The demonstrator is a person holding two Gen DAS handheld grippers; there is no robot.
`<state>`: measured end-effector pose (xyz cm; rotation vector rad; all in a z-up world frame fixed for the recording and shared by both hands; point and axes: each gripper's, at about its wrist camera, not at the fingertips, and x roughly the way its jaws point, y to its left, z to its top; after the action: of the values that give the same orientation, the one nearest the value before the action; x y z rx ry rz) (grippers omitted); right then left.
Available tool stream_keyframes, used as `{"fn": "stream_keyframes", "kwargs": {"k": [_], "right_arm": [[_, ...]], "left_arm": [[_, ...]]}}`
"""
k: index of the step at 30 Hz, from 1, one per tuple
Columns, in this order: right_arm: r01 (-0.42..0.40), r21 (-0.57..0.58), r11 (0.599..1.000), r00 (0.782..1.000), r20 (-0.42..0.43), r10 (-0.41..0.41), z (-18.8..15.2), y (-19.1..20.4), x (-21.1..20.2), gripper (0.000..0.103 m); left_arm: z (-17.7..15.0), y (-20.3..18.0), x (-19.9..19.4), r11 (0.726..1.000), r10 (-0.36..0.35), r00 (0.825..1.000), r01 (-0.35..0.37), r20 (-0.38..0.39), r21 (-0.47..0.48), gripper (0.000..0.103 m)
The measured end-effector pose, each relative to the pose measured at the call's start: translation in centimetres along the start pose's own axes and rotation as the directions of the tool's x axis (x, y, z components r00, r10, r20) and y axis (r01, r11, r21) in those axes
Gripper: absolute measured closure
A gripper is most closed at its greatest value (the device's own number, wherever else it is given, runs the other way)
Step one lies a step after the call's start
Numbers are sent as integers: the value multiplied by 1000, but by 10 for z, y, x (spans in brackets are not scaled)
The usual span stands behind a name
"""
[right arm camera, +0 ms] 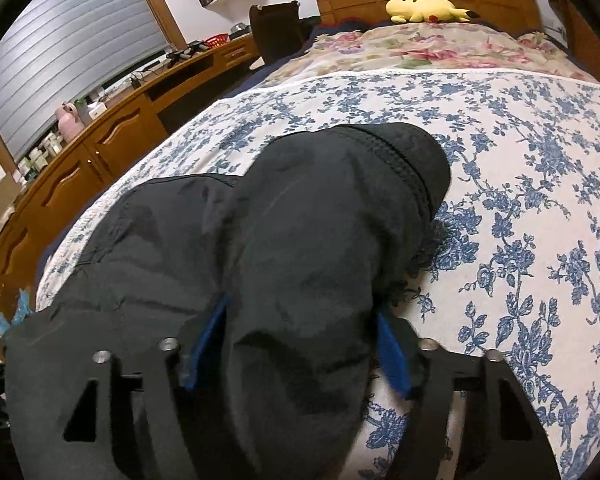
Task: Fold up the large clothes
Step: 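Grasp the folded black jacket with the right tool while the left tool grasps it too, then lift the folded jacket with both tools and carry it off the bed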
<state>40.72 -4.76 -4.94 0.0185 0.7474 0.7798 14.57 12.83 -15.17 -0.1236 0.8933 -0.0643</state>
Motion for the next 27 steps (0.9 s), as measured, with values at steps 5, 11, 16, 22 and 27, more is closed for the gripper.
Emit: {"fn": "stream_keyframes", "kwargs": {"k": [5, 11, 16, 22, 27], "right_arm": [[0, 16, 1000, 1000, 29, 0, -3, -3, -7, 66], [49, -29, 998, 997, 68, -47, -7, 9, -20, 77], [78, -40, 996, 991, 112, -73, -6, 24, -43, 82], [145, -114, 983, 980, 152, -127, 1, 67, -63, 83], [163, -156, 974, 981, 132, -143, 8, 106, -51, 84]], "left_arm": [[0, 4, -3, 1000, -18, 1000, 18, 18, -9, 89], [4, -1, -17, 999, -32, 996, 30, 84, 20, 95], [11, 2, -32, 998, -45, 988, 38, 144, 53, 97], [20, 27, -51, 998, -44, 977, 33, 210, 60, 97], [24, 63, -71, 999, -19, 966, 7, 259, 45, 98]]}}
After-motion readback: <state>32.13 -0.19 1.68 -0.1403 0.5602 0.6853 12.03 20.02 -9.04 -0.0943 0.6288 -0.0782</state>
